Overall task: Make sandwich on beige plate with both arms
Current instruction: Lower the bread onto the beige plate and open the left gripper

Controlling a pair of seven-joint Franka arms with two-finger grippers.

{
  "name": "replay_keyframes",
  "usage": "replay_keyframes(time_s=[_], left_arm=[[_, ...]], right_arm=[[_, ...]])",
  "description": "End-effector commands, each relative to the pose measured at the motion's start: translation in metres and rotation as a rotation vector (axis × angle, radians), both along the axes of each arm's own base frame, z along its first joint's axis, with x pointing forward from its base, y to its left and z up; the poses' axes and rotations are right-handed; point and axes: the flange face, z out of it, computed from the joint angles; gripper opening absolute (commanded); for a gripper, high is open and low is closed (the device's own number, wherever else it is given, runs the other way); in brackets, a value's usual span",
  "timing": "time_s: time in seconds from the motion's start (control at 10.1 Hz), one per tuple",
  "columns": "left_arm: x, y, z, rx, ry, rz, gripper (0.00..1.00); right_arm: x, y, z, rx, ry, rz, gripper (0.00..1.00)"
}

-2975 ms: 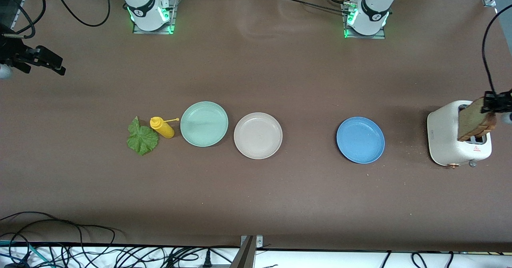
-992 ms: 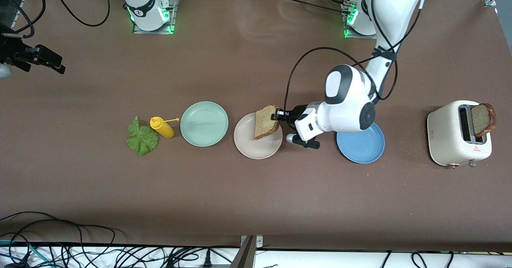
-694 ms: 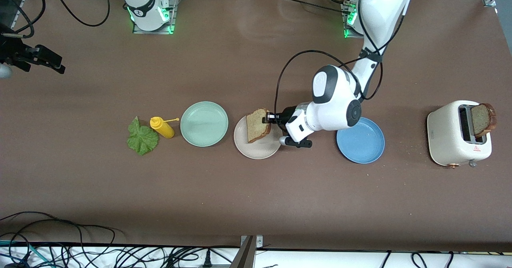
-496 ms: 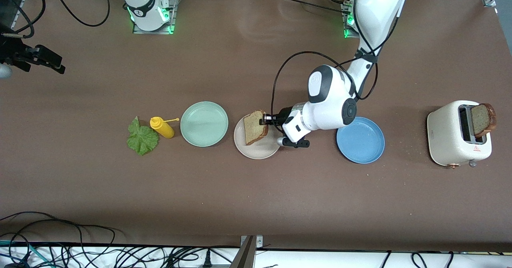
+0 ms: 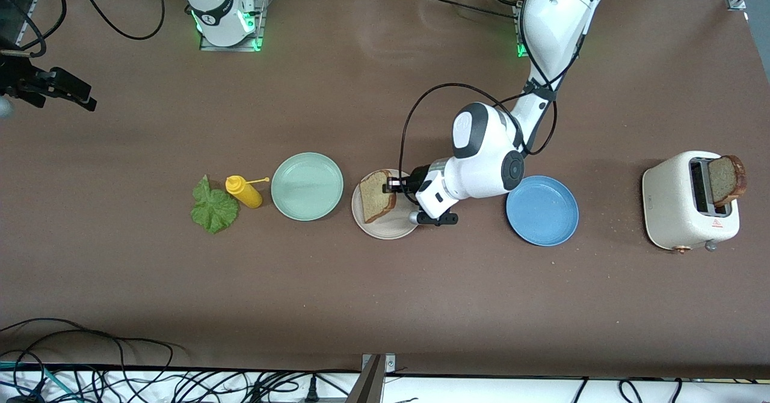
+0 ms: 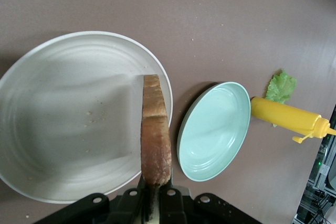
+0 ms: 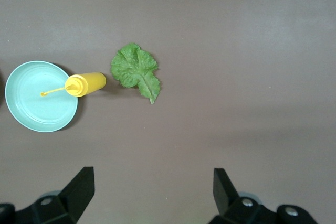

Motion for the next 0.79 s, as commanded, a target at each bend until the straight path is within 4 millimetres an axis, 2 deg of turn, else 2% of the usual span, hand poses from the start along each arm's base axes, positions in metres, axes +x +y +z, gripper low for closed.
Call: replay_keyframes(time_s=[0.0, 0.59, 0.69], left_arm=[[0.005, -0.005, -0.003, -0.018, 0.004, 0.020, 0.00], [0.000, -0.014, -0.022, 0.008, -0.025, 0.034, 0.00], [0.000, -0.013, -0.025, 0.012, -0.029, 0.026, 0.16]], right_arm=[[-0.003, -0.002, 0.005, 0.019, 0.002, -0.008, 1.00], [-0.003, -0.003, 0.005, 0.019, 0.002, -0.011, 1.00], [-0.003, -0.003, 0.005, 0.019, 0.002, -0.011, 1.00]])
